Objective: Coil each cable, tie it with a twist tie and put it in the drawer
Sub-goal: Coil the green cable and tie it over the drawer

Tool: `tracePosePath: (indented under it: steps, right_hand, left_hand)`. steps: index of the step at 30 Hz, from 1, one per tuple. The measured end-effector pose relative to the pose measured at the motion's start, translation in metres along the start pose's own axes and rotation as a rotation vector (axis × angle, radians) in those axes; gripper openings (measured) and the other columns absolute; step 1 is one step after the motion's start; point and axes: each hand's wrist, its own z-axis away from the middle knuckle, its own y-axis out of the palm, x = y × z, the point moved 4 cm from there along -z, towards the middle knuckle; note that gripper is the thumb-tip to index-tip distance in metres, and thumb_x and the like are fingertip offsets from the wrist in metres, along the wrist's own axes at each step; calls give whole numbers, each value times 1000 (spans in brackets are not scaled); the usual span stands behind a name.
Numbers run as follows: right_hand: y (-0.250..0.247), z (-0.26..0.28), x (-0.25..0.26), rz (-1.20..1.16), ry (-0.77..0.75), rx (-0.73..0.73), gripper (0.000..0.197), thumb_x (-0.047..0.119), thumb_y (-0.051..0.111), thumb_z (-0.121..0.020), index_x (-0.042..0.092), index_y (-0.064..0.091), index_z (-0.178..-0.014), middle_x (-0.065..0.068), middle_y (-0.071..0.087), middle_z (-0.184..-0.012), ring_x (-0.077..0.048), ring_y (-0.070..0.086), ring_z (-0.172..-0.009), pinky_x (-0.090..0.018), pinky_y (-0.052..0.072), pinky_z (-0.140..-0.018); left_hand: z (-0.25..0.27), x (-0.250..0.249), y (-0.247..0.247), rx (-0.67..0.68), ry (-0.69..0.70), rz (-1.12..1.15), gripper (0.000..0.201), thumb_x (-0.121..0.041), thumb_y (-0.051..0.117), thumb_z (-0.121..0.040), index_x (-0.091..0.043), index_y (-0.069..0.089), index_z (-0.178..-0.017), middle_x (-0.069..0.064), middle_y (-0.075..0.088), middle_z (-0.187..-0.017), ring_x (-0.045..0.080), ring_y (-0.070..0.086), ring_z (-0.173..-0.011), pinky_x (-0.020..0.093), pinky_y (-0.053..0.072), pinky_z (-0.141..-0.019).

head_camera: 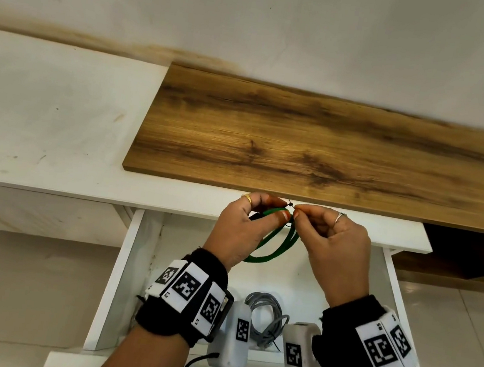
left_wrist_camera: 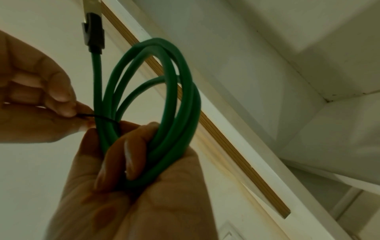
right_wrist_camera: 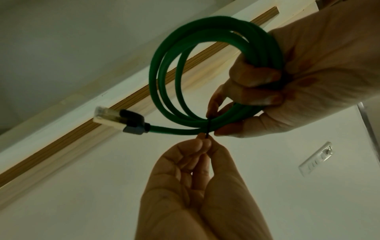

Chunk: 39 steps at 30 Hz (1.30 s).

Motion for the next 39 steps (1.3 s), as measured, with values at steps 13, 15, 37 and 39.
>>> tracePosePath:
  steps: [13, 15, 37, 39]
  right_hand:
    - [7, -6, -28, -326, 350, 281, 12, 16, 65, -87, 17, 75, -93, 2, 65, -66, -26, 43, -67, -31, 35, -54]
    - [7, -7, -28, -378, 403, 278, 11, 15, 65, -85, 18, 76, -86, -3, 64, -73, -21, 46, -68, -28, 34, -54]
    - [16, 11, -5, -454, 44, 200, 14, -1, 54, -90, 12, 61, -88, 9, 67, -76, -5, 62, -77, -17, 50, -74]
    - [16, 8, -5, -422, 43, 190, 17, 0, 55, -90, 15, 61, -86, 9, 66, -75, -5, 60, -76, -16, 49, -73]
  left_hand:
    - [-1, 3, -5, 102, 57, -220, 12, -15, 71, -83, -22, 68, -93, -5, 70, -87, 0, 64, -78, 13, 47, -71]
    - [0, 1, -6, 116, 77, -256, 13, -17, 71, -83, -27, 67, -90, -6, 69, -89, 1, 63, -78, 13, 48, -73]
    - [0, -4, -9, 129, 21, -266, 16, -17, 65, -88, -10, 68, -102, -8, 64, -71, -10, 50, -42, 1, 32, -44]
    - [1, -5, -8, 146, 32, -308, 18, -17, 67, -86, -9, 69, -102, -14, 61, -67, -11, 51, -45, 1, 34, -46]
